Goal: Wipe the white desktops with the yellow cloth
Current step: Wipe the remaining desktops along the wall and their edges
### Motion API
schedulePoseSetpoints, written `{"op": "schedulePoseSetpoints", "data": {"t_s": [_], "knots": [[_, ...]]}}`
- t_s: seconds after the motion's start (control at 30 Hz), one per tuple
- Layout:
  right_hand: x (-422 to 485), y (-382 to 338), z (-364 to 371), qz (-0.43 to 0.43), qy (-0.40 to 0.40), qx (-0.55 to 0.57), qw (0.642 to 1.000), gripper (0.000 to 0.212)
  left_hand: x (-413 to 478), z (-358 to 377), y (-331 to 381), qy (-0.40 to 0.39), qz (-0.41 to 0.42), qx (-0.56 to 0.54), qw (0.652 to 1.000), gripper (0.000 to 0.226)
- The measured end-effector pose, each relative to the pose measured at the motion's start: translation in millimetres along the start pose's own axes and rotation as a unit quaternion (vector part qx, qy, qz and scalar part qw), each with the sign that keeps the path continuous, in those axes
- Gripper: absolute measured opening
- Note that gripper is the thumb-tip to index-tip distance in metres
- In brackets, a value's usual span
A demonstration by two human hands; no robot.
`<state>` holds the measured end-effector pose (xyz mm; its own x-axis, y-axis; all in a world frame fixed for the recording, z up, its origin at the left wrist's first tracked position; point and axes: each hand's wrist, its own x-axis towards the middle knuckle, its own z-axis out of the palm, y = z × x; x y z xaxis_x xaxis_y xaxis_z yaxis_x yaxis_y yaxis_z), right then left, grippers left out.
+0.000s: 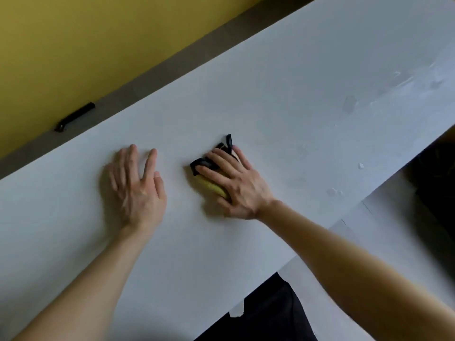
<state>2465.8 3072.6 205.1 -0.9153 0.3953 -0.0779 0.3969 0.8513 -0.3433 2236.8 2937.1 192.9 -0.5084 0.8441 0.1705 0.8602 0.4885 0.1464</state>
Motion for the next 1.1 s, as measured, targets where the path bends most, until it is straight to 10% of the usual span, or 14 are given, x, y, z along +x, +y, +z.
{"op": "schedulePoseSetpoints", "data": {"t_s": [0.23,0.37,0.53,0.7,0.83,1.1], "knots": [[-62.4,176.1,-53.9,0.336,0.095,-0.042,0.936,0.085,-6.2,-37.9,93.3,-0.22,0.148,-0.078,0.961,0.106],[-68.5,89.6,-21.9,0.286,0.127,-0.015,0.95,0.087,-7.8,-49.6,147.5,-0.355,0.125,0.027,0.926,0.164],[-123.0,58.0,-12.1,0.055,0.006,-0.017,0.998,0.081,-12.7,-46.0,174.3,-0.396,0.069,0.092,0.911,0.177],[-167.8,204.9,-59.7,0.251,0.083,-0.026,0.964,0.082,-10.3,-44.6,177.9,-0.394,0.068,0.106,0.911,0.176],[-162.1,192.4,-48.8,0.352,0.147,-0.027,0.924,0.085,-11.0,-41.3,179.4,-0.393,0.073,0.127,0.908,0.18],[-155.1,34.8,0.3,0.065,0.035,0.01,0.997,0.075,-9.6,-42.5,179.7,-0.396,0.079,0.148,0.903,0.183]]}}
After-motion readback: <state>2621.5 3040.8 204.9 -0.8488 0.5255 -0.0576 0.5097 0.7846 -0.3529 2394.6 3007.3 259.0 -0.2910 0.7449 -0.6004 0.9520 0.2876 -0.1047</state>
